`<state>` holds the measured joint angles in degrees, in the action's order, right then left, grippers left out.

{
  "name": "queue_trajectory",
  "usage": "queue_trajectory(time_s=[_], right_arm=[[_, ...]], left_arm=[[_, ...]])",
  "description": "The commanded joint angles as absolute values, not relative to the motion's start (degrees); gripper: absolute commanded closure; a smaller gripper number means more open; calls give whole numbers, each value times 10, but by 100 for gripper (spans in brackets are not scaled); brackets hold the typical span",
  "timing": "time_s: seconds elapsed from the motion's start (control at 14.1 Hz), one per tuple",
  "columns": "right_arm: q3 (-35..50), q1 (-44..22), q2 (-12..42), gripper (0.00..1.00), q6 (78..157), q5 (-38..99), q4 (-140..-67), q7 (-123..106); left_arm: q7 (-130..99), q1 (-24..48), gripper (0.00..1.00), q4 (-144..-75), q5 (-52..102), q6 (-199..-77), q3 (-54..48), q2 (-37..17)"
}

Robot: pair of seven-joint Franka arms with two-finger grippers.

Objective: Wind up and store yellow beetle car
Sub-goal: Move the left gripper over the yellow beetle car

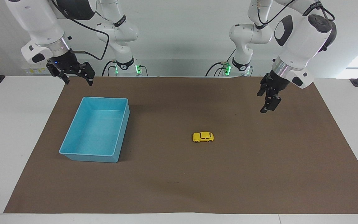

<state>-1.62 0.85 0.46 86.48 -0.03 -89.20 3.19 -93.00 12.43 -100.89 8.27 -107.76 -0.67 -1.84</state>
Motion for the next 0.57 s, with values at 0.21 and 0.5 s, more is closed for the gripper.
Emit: queue_trajectory(time_s=[0.21,0.5], right_arm=[[-18,10,-3,0,860,11,-896,23],[-18,10,-3,0,860,11,-896,23]], left_arm=[[-1043,189,0,-1010,66,-1148,3,-75],[-1133,243,0,-1009,27,-1202,3,-130]])
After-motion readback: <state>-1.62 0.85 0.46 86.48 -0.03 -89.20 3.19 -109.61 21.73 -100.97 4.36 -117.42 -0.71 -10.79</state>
